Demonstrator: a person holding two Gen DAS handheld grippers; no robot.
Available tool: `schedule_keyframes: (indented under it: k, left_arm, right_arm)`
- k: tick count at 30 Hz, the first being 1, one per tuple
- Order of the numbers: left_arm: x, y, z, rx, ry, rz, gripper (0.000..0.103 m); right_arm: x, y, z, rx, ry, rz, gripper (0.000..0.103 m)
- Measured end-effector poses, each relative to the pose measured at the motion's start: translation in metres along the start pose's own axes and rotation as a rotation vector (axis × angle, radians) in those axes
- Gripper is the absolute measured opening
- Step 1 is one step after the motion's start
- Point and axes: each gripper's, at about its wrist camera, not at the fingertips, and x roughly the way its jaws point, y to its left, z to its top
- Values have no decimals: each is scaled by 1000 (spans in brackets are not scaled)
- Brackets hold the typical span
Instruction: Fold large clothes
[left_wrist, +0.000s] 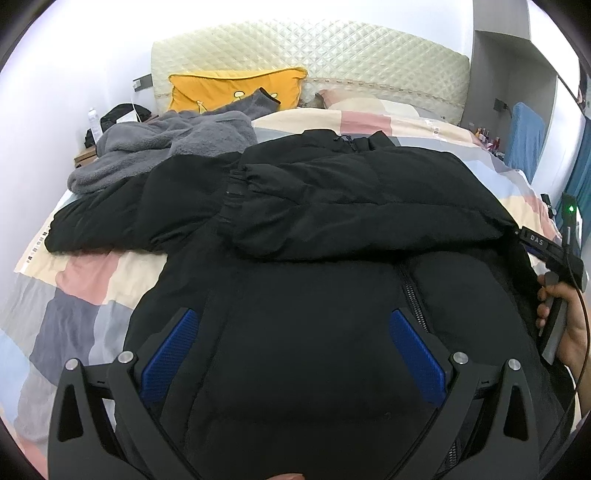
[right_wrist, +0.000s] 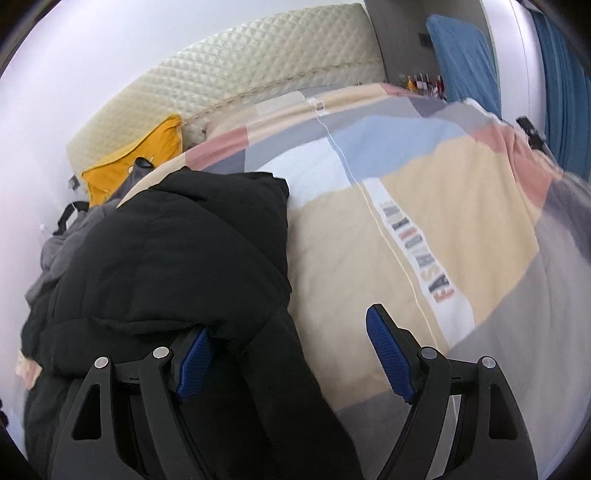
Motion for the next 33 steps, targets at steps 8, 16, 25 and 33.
schedule_keyframes:
  k: [8, 16, 25, 33]
  left_arm:
    - [-16, -5, 1, 9, -45, -13, 103]
    - [-36, -12, -4, 23, -89, -12, 103]
    - [-43, -16, -7, 30, -106, -7, 103]
    - [-50, -19, -9, 28, -126, -24, 103]
  right_arm:
    - [-56, 32, 0, -113, -55, 24, 78]
    - [-123, 54, -15, -170, -112, 60, 79]
    - [-167, 78, -37, -204, -152, 95, 79]
    - [-210, 85, -56, -244, -210, 166, 82]
